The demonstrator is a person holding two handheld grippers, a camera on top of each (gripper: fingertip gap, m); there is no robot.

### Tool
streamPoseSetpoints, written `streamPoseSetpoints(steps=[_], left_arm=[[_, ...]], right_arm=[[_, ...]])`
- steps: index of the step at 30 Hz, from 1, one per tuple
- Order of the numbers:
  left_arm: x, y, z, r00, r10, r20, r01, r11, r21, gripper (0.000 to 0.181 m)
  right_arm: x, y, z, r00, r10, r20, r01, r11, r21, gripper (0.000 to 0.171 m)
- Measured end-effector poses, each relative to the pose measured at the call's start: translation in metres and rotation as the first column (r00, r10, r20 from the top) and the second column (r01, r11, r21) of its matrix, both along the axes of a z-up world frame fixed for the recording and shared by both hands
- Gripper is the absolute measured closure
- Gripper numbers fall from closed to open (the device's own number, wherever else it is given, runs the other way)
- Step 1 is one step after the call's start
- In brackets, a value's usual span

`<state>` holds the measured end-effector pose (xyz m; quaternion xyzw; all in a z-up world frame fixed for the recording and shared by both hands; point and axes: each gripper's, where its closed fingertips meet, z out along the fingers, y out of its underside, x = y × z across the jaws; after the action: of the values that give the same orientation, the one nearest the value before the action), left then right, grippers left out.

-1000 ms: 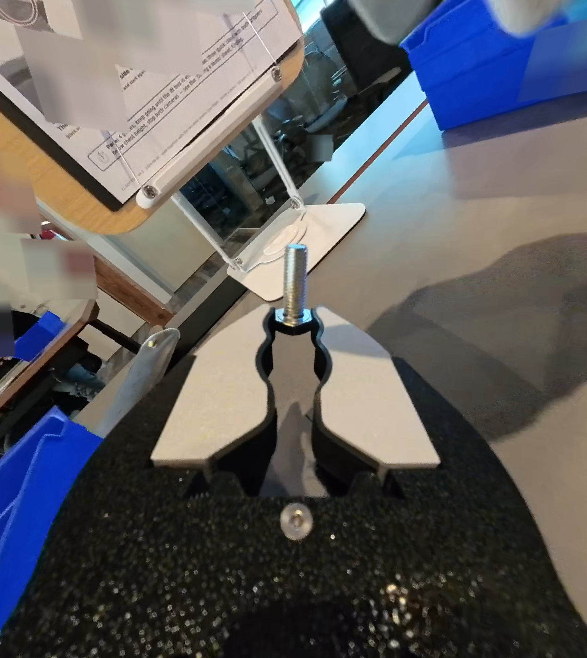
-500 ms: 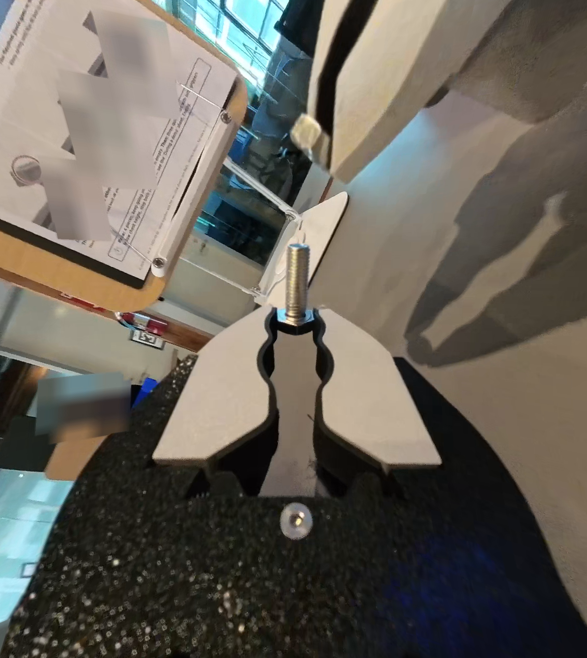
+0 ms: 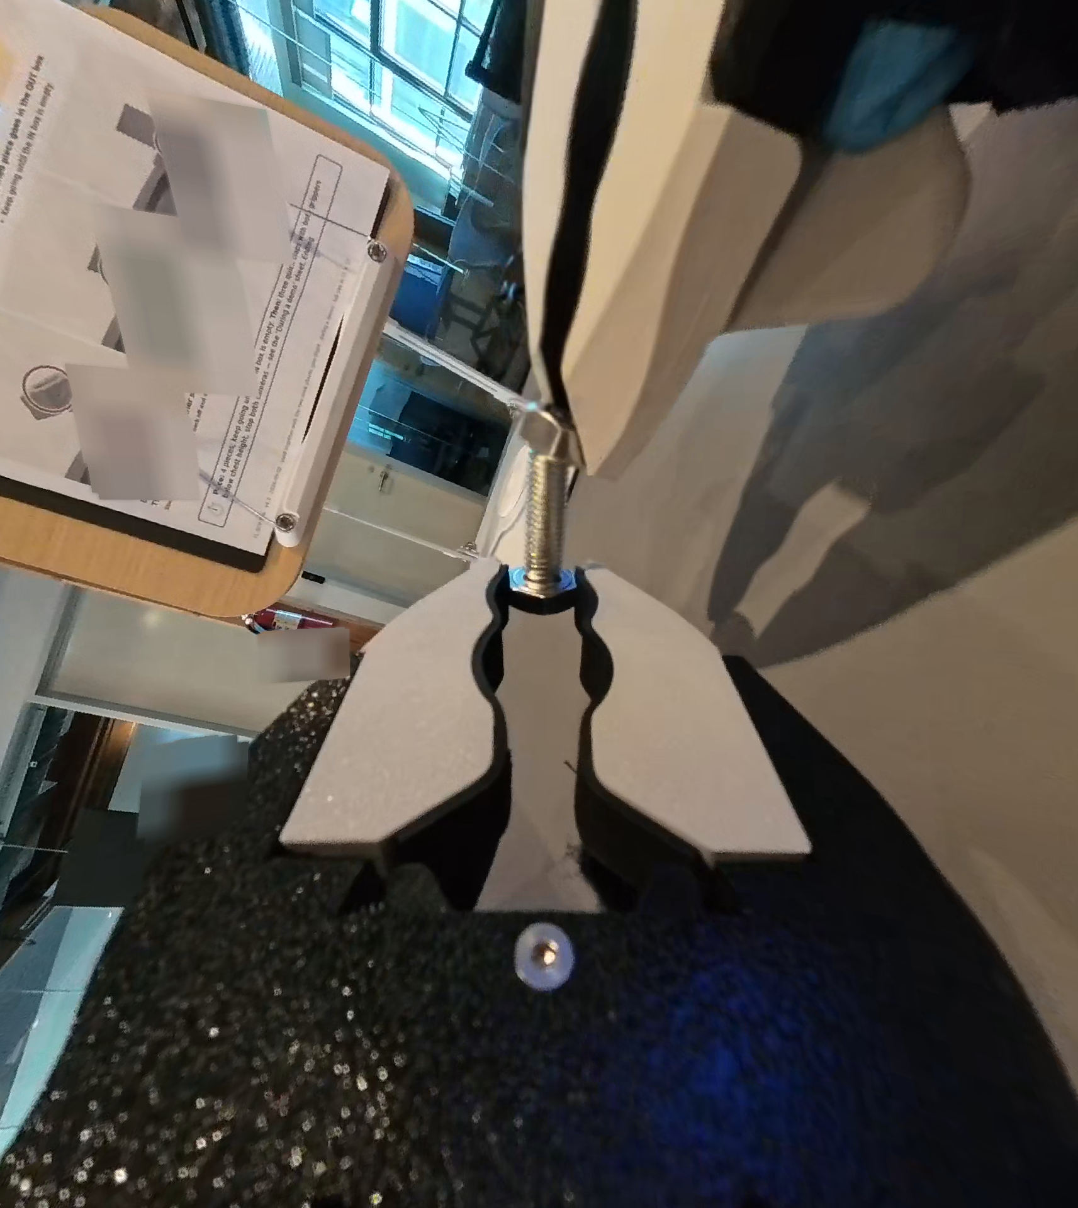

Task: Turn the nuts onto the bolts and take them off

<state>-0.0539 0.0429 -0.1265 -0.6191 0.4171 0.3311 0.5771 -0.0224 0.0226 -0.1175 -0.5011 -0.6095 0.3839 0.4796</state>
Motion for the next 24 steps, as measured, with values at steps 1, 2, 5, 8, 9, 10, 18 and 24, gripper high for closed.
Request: streamPoseSetpoints(steps=[1,2,5,8,9,10,18,24], left_arm=[[0.000,0.000,0.000,1.000,-0.002,-0.005,0.002,1.000,0.002,0.163],[0.000,0.000,0.000,1.000,0.001,-0.017,-0.001,1.000,0.001,0.163],[0.001,0.000,-0.002,0.998,0.003,-0.067,-0.003,1.000,-0.001,0.163],[0.003,-0.002,-0.006,0.997,-0.028,-0.075,0.026,0.999,-0.022,0.163],[0.005,-0.003,-0.009,0.996,-0.054,-0.077,0.051,0.998,-0.041,0.163],[0.007,-0.004,-0.013,0.993,-0.082,-0.084,0.077,0.995,-0.061,0.163],[0.019,-0.007,-0.018,0.991,-0.130,-0.041,0.125,0.987,-0.105,0.163],[0.021,-0.009,-0.020,0.986,-0.165,-0.015,0.163,0.980,-0.119,0.163]], right_arm=[[-0.001,0.000,-0.002,1.000,0.001,0.012,-0.001,1.000,0.001,0.154],[-0.001,-0.001,-0.002,1.000,0.000,0.016,0.000,1.000,0.007,0.154],[0.000,0.000,-0.005,1.000,-0.011,0.029,0.010,1.000,0.020,0.154],[0.001,-0.001,-0.007,0.999,0.014,0.040,-0.014,1.000,0.000,0.154],[0.003,-0.003,-0.010,0.998,0.036,0.056,-0.036,0.999,-0.002,0.154],[0.004,-0.004,-0.014,0.995,0.063,0.083,-0.063,0.998,0.001,0.154],[0.015,-0.003,-0.019,0.987,0.113,0.114,-0.128,0.983,0.132,0.154],[0.016,-0.006,-0.018,0.982,0.168,0.088,-0.174,0.982,0.069,0.154]])
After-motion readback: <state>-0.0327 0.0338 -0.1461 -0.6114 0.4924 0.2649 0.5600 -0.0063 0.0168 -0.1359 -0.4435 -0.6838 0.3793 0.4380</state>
